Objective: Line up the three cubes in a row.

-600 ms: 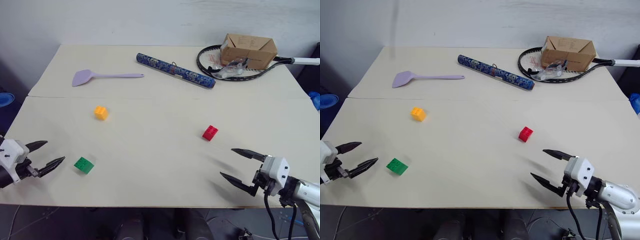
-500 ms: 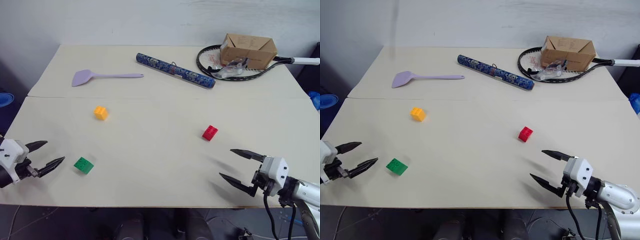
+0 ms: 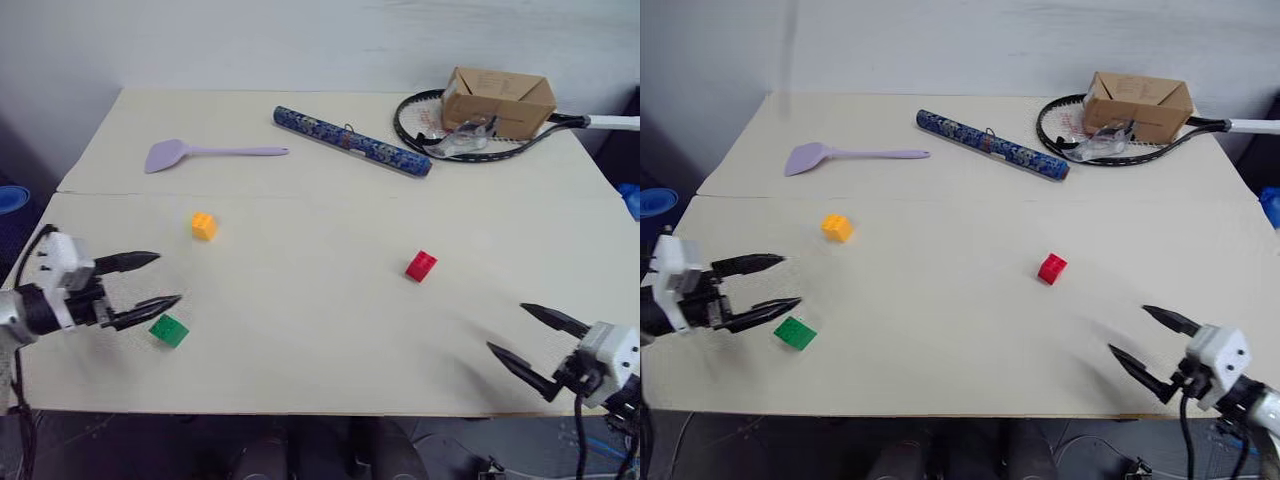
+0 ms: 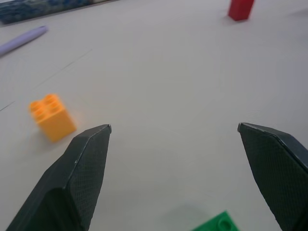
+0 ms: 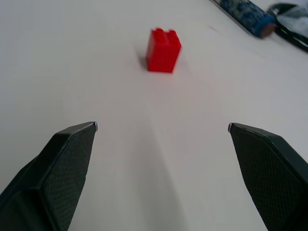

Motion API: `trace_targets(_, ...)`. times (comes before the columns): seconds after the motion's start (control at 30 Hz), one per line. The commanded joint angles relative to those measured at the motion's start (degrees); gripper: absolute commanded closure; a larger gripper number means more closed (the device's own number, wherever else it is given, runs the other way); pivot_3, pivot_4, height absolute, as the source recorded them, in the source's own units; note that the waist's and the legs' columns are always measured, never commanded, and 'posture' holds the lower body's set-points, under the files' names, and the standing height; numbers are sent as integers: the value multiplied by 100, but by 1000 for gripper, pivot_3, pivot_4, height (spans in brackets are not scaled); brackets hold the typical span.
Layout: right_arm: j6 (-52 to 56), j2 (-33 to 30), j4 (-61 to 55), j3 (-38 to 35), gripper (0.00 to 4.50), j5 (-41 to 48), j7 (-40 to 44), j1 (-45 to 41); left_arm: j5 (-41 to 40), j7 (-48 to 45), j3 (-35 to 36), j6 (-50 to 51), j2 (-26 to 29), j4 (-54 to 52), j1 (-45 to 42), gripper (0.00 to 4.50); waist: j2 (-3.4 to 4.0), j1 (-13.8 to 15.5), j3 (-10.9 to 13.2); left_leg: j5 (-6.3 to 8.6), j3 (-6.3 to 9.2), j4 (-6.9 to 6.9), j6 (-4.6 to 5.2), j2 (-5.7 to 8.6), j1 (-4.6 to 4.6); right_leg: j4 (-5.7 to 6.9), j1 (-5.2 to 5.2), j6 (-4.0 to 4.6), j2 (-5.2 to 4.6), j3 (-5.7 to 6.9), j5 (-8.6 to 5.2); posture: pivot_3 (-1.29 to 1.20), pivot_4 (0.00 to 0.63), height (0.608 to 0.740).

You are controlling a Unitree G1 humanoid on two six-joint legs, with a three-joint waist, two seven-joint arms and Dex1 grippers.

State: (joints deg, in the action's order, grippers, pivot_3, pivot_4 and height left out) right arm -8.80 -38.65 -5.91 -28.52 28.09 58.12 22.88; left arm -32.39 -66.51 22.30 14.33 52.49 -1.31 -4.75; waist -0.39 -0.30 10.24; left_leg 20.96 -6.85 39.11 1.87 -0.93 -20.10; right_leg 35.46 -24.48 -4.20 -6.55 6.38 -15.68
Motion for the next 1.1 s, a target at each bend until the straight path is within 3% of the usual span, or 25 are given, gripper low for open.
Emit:
trace_targets(0.03, 42, -97, -53, -34, 0, 80, 130, -67, -122, -47, -179, 20, -71, -273, -362, 73, 0, -28, 0, -1, -2, 0, -2, -1, 2, 0, 0, 1, 2, -1, 0, 0, 150, 740)
trace_targets(0.3, 1289, -353, -13, 949, 0, -30, -206, -1929, -10, -165, -452, -82, -224, -201, -764, 73, 1, -124, 0, -4, -11, 0, -3, -1, 11, 18, -4, 1, 2, -12, -1, 0, 150, 740)
trace_targets(0.4, 1832, -263, 474, 1677, 0, -294, -286, -3286, -66, -138, -666, 52, -379, -173, -945, 73, 2, -121, 2, -11, -6, 10, -2, -1, -3, 29, -10, 5, 4, -4, -3, 0, 150, 740)
trace_targets(0.5, 1941, -102, 1073, 2134, 0, -626, -325, -4110, 41, -176, -916, -59, -556, -247, -1030, 73, 2, -114, 2, -14, -7, 12, 2, 2, -4, 29, -10, 5, 2, -5, -3, 0, 150, 740)
trace_targets(0.7, 1589, 180, 2272, 2703, 0, -1087, -71, -4873, 199, -285, -1182, -248, -651, -343, -1021, 73, 1, -9, 2, -12, -2, 16, 9, 7, -24, 12, -10, 0, 4, 13, 0, 0, 150, 740)
trace_targets(0.8, 1257, 314, 2859, 2804, 544, -1291, -21, -5114, 253, -325, -1170, -343, -625, -284, -975, 0, 1, -8, 2, -15, -5, 27, 16, 9, -24, 17, -9, -8, 2, 8, 4, 0, 150, 740)
trace_targets(1.03, 370, 454, 3137, 2701, 2984, -1059, 760, -5173, 266, -310, -1097, -380, -620, -340, -837, 0, 2, -19, 3, -15, -2, 34, 15, 5, -24, 23, -9, -8, 2, 9, 4, 0, 150, 740)
trace_targets(1.1, 364, 430, 2942, 2771, 2991, -910, 1217, -5143, 274, -310, -1102, -392, -622, -332, -825, 0, 2, -21, 2, -15, -2, 34, 15, 4, -24, 23, -8, -8, 2, 9, 5, 0, 150, 740)
